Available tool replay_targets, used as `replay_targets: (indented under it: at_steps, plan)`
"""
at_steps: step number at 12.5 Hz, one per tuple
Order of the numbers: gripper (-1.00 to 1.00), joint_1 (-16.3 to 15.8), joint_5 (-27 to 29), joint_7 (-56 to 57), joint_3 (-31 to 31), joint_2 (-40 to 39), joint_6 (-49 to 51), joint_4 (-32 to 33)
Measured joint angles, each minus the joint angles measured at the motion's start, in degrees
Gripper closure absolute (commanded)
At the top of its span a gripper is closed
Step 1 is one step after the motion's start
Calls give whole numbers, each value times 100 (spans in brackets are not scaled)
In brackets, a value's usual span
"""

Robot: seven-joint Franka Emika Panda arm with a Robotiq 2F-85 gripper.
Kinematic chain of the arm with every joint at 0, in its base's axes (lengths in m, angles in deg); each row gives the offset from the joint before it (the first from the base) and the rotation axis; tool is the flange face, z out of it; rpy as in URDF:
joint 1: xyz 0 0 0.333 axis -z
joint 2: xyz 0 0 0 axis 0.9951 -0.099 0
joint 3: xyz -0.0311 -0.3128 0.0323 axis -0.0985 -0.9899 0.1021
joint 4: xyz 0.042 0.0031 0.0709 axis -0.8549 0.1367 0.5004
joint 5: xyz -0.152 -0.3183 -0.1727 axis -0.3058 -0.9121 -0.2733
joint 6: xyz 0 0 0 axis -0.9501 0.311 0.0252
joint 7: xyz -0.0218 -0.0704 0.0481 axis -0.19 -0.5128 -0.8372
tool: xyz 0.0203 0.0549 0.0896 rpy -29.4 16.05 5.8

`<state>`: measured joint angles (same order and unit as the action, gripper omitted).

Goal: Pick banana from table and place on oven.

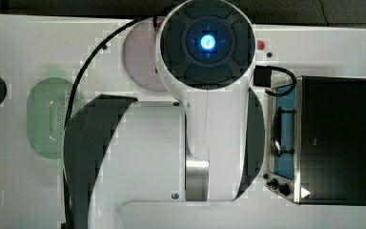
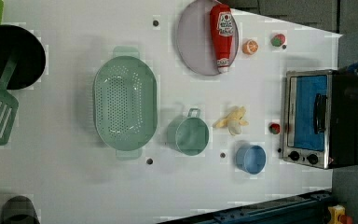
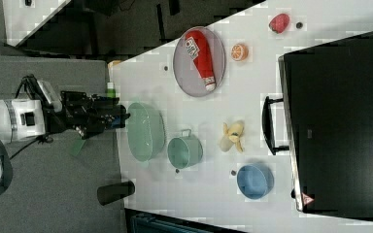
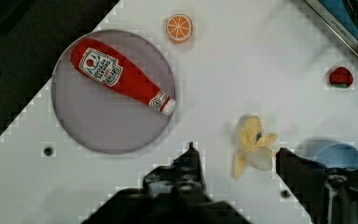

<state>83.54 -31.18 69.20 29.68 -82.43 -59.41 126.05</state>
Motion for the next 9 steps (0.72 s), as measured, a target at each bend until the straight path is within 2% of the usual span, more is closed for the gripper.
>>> replay_targets:
  at_steps: [2, 3, 4, 6, 9]
  plan:
    - [-81, 7, -70, -82, 7, 1043, 1097, 1030]
    - [-100, 8, -83, -108, 6, 1529, 1226, 1287]
    - [-100, 12, -49, -140, -22, 1927, 1168, 1354]
    - [-100, 51, -37, -143, -86, 2404, 1050, 1058]
    - [-100, 269, -9, -149, -125, 2484, 828, 834]
